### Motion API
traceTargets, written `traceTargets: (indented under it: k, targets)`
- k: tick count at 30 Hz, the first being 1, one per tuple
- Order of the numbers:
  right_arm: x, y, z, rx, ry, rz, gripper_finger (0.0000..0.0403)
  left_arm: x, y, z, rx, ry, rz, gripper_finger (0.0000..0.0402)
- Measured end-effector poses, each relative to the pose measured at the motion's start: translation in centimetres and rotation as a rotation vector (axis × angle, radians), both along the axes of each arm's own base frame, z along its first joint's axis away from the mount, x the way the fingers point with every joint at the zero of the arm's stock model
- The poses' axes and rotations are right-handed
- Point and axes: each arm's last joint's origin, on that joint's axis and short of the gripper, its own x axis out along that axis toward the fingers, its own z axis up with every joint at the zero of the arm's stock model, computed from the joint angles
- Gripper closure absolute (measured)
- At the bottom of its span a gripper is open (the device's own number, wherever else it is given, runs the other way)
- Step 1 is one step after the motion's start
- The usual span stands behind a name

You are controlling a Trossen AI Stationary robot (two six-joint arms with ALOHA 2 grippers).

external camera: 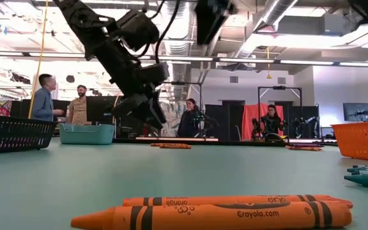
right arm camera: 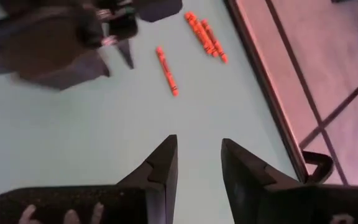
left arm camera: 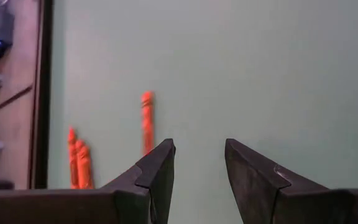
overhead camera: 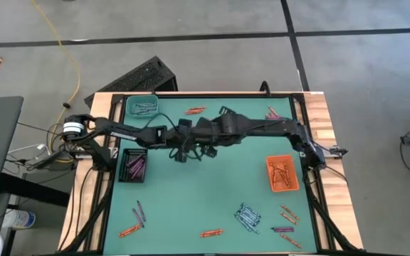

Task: Sort crayons
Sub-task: Put the orange crayon into the orange bin

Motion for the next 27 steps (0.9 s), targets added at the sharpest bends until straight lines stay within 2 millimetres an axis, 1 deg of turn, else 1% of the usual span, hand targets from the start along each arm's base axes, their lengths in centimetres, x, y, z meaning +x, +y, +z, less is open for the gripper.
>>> traceTargets:
  k: [3,7,10,12,14,16,18,20,23,27]
  targets:
    - [-1.9,1.2,2.6,0.008,-0.084,0.013,0.0285,-0.8,2.4,-0.1,-0.070,-0.003,0.018,0.0270]
    - [-4.5,3.6,5.5,0.020,-0.182,0.056,0.0285,-1.9,5.6,-0.3,-0.176,-0.038,0.018,0.0270]
    - [-6.1,5.9,6.8,0.025,-0.223,0.122,0.0285,-2.4,7.0,-0.2,-0.184,-0.066,0.043,0.0270]
    - [-6.6,7.6,7.0,0.037,-0.237,0.159,0.0285,-2.4,7.7,0.1,-0.189,-0.112,0.026,0.0270]
    - [-7.0,9.2,6.9,0.051,-0.247,0.187,0.0285,-2.3,8.0,0.5,-0.213,-0.131,0.000,0.0270]
    - [-7.0,10.7,6.4,0.057,-0.245,0.204,0.0285,-1.6,8.4,0.7,-0.220,-0.134,-0.010,0.0270]
    - [-6.9,12.2,5.7,0.050,-0.236,0.227,0.0285,-0.9,8.7,0.3,-0.261,-0.081,-0.019,0.0270]
    - [-6.5,13.7,4.7,0.035,-0.214,0.248,0.0285,0.2,9.2,-0.4,-0.297,-0.024,-0.040,0.0270]
    - [-5.8,15.8,2.8,0.026,-0.167,0.285,0.0285,1.1,10.1,-1.5,-0.336,0.061,-0.031,0.0270]
    - [-5.0,18.0,0.3,0.017,-0.120,0.297,0.0285,1.9,11.1,-2.1,-0.351,0.094,0.004,0.0270]
